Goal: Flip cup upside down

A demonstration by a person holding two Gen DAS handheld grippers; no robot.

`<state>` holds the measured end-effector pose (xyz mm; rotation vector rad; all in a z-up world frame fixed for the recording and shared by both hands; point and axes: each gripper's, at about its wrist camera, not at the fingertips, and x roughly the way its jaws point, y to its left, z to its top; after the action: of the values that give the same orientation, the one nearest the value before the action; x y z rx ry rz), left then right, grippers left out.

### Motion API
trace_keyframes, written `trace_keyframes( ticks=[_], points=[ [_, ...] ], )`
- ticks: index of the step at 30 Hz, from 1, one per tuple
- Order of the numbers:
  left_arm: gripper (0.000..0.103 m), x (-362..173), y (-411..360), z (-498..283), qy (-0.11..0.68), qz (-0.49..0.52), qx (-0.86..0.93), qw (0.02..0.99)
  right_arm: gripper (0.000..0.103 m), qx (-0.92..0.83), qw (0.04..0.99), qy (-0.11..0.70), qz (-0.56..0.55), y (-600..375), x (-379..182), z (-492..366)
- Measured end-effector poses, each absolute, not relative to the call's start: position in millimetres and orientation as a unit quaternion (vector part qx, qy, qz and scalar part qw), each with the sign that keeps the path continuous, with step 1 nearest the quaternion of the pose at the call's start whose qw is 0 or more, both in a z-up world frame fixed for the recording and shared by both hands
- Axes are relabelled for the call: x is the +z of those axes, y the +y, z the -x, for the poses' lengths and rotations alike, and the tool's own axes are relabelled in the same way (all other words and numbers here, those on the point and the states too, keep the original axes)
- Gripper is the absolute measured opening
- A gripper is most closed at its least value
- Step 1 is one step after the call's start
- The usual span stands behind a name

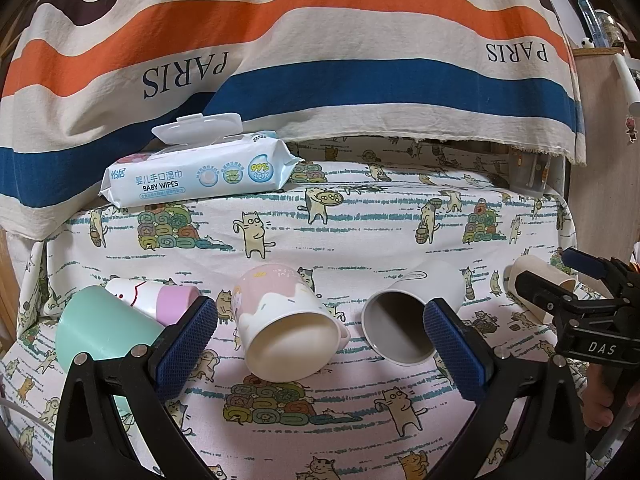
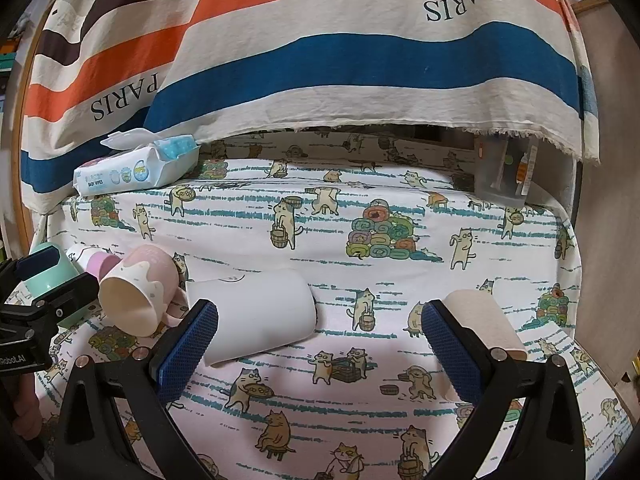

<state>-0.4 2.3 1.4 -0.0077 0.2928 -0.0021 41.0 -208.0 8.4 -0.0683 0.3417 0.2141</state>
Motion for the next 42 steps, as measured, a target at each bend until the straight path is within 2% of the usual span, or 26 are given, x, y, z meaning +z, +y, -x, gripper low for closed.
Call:
trace_keyframes(
  ticks=[42],
  points=[
    [0.102, 1.1, 1.9, 0.2, 0.146, 0.004, -0.001, 0.989, 0.103, 0.068, 0.984, 0.163, 0.032, -212.2, 9.2, -37.3]
  ],
)
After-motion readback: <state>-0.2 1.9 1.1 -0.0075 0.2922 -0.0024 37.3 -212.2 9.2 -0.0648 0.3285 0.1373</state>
